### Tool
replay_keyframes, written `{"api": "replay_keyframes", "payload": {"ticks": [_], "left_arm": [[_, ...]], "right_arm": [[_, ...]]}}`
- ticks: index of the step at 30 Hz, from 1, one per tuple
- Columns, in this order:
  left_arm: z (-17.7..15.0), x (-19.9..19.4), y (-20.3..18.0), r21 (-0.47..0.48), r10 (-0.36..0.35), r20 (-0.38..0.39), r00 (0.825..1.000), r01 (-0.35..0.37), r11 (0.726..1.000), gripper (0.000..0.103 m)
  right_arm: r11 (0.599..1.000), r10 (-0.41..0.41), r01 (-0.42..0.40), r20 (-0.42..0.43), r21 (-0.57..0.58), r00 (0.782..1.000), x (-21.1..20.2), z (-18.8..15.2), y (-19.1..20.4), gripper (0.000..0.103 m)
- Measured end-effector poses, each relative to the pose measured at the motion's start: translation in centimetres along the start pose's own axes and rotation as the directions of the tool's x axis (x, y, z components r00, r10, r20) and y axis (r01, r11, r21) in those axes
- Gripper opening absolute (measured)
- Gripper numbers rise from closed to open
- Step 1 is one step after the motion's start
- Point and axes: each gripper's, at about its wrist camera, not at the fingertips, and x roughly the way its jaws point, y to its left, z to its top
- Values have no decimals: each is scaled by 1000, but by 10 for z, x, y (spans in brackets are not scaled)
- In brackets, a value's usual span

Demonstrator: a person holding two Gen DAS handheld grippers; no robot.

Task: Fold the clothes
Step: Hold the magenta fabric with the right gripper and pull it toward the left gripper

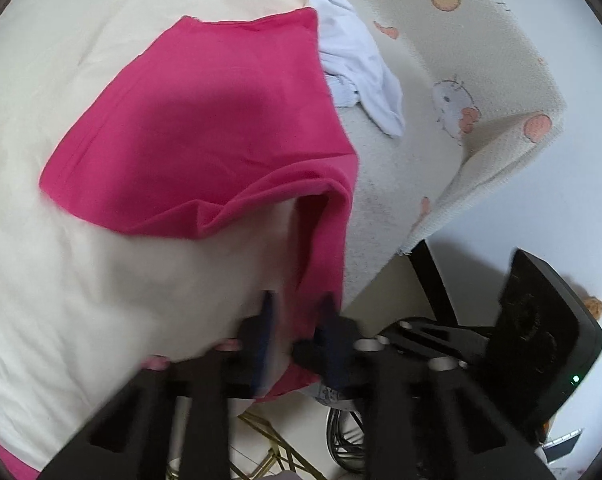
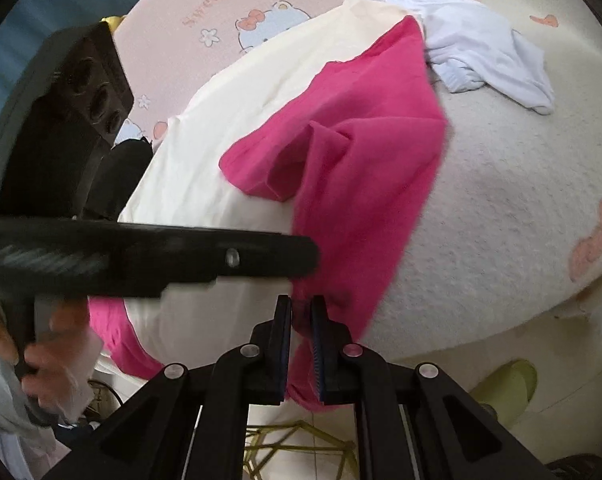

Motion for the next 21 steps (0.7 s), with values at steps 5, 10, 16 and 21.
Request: {"api": "replay_keyframes", "payload": {"ticks": [5, 10, 16, 21], "left_arm": [[-2, 8, 11, 3, 46, -3, 999, -46, 999, 14], [-4, 6, 15, -4, 54, 3, 999, -54, 999, 14], [-3, 9, 10, 22, 72, 9, 997, -72, 997, 14], [-4, 10, 10, 21, 70, 8, 997, -70, 997, 14]], "right_arm": [[1000, -30, 30, 7, -7, 1000, -17, -8, -3, 15], [1000, -23, 23, 12, -20, 1000, -22, -11, -6, 19], [996, -65, 60, -62, -67, 996, -8, -17, 0, 21], [993, -99, 95, -58, -69, 993, -8, -15, -3, 21]]}}
